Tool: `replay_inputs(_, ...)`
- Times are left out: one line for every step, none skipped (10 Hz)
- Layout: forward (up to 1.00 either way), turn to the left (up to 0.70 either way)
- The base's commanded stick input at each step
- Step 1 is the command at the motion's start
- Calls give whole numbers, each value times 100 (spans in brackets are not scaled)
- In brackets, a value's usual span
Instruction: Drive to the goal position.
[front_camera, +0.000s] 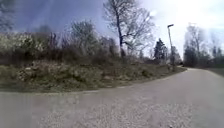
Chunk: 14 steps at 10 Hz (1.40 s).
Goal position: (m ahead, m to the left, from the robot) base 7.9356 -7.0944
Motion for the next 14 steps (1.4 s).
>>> replay_inputs(85, -34)
replay_inputs(85, -34)
replay_inputs(85, -34)
replay_inputs(85, -34)
replay_inputs(85, -34)
replay_inputs(85, -34)
replay_inputs(85, -34)
replay_inputs(85, -34)
replay_inputs(85, -34)
replay_inputs(85, -34)
replay_inputs(85, -34)
replay_inputs(85, -34)
replay_inputs(85, -34)
replay_inputs(85, -34)
